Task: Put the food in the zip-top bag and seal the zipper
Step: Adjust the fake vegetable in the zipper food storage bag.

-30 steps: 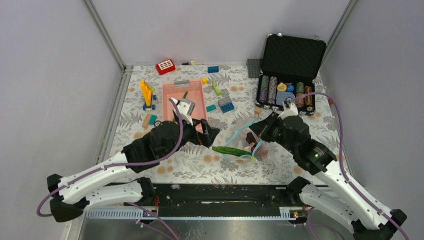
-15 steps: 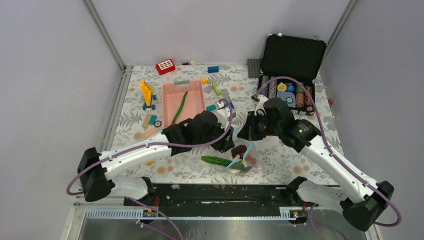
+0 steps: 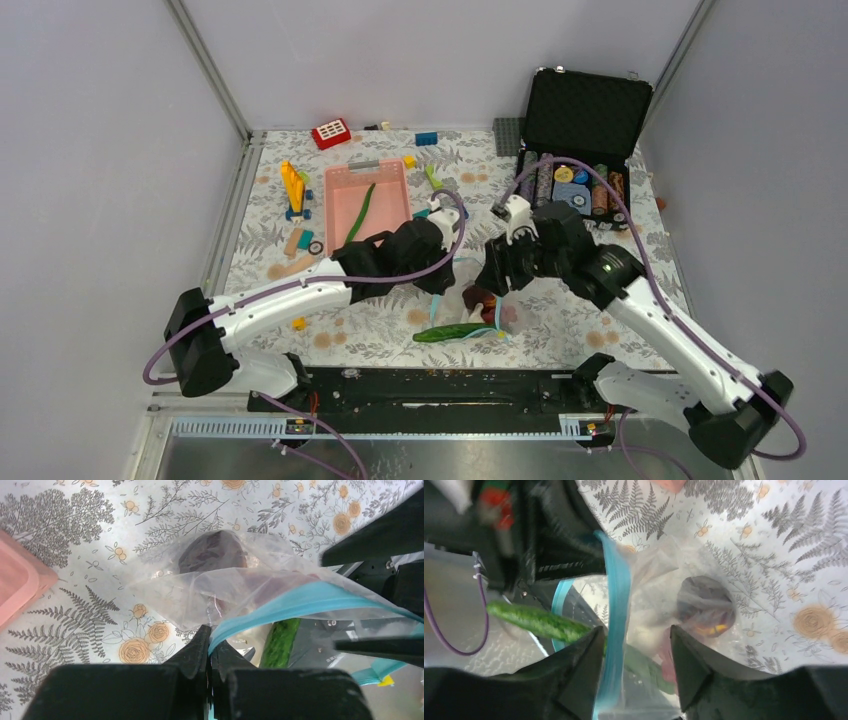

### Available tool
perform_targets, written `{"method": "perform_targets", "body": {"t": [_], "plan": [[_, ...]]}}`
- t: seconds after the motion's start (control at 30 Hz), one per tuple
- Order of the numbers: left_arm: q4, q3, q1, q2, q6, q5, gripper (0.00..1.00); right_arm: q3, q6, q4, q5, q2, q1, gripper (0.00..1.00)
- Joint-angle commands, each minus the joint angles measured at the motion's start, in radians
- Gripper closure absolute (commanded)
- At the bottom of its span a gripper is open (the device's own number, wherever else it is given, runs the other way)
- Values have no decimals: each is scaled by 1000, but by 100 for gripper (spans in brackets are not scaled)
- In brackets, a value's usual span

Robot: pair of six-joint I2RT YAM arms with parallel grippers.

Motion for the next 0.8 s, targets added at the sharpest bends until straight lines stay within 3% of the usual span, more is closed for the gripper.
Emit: {"method": "perform_targets", "body": {"t": [0.0,0.17,0.27,0.37,0.53,0.77], "plan": [[-10,47,14,-31,-103,-32,100,-106,-186,207,-15,-224,-5,33],[-10,47,14,-27,-173,14,100,-262,-284,489,-253,-399,-4,24],[-9,51,14,-25,-195,18,100,-269,-354,521,-501,-401,13,20],[-8,53,13,-23,-218,27,100,-264,-424,530,-595,-383,81,19],[-4,45,14,-23,-266,28,100,-251,-567,484,-533,-309,240,18],[5,41,14,-18,-306,28,100,-177,-684,381,-220,-131,461,18]]}}
